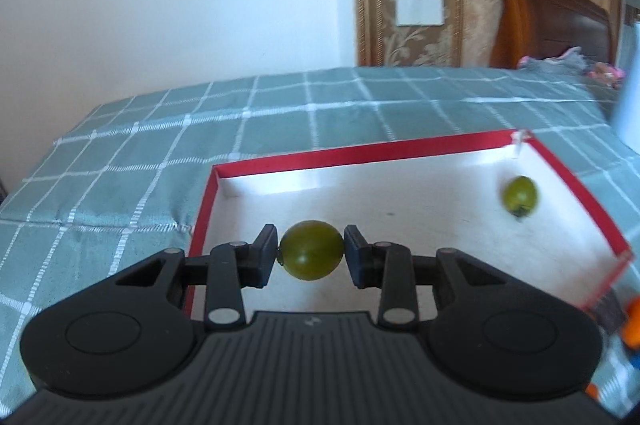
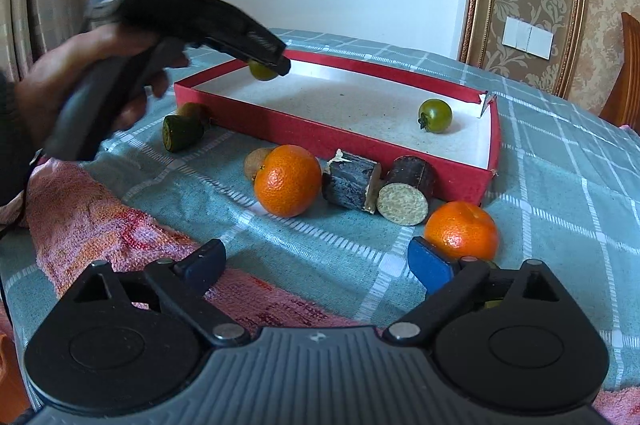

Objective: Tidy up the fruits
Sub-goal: 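Lower the round green fruit and open the left gripper inside the tray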

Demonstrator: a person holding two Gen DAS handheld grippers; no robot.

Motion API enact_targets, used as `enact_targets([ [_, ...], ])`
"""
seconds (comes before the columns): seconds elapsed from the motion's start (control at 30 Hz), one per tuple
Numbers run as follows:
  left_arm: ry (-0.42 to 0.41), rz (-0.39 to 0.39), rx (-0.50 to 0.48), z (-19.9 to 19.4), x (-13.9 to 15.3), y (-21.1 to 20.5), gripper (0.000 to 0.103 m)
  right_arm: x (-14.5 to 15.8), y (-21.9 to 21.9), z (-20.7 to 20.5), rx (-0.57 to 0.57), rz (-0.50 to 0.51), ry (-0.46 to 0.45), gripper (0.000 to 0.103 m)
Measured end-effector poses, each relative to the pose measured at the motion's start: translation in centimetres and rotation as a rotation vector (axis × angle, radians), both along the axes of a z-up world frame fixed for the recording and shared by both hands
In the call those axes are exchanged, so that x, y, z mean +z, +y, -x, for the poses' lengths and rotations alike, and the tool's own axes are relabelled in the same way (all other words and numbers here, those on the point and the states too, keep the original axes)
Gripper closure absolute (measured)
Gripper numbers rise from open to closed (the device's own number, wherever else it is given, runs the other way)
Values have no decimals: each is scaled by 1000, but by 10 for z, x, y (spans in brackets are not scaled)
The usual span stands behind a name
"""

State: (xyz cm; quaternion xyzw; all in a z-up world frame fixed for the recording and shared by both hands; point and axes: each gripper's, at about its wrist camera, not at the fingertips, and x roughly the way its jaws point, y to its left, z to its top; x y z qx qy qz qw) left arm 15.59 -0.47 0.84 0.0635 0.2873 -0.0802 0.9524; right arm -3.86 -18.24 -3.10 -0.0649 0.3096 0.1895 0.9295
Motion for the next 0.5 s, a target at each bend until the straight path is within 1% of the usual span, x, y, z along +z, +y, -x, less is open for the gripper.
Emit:
enact_targets([
  [0.17, 52, -8, 46, -29, -10, 2, 70, 0, 0, 0, 2, 1, 0, 3],
  [0.27, 72, 34, 60, -37, -7, 7, 70, 0, 0, 0, 2, 1, 1, 3],
  [0.37, 76, 11, 72, -41, -5, 6, 68, 0, 0, 0, 2, 1, 1, 3],
  [0.47, 68, -12, 82, -41, -5, 6, 60, 0, 0, 0, 4, 0, 2, 3],
  [0.5, 67, -19, 87, -41, -5, 6, 52, 0, 0, 0, 5, 1, 2, 2],
])
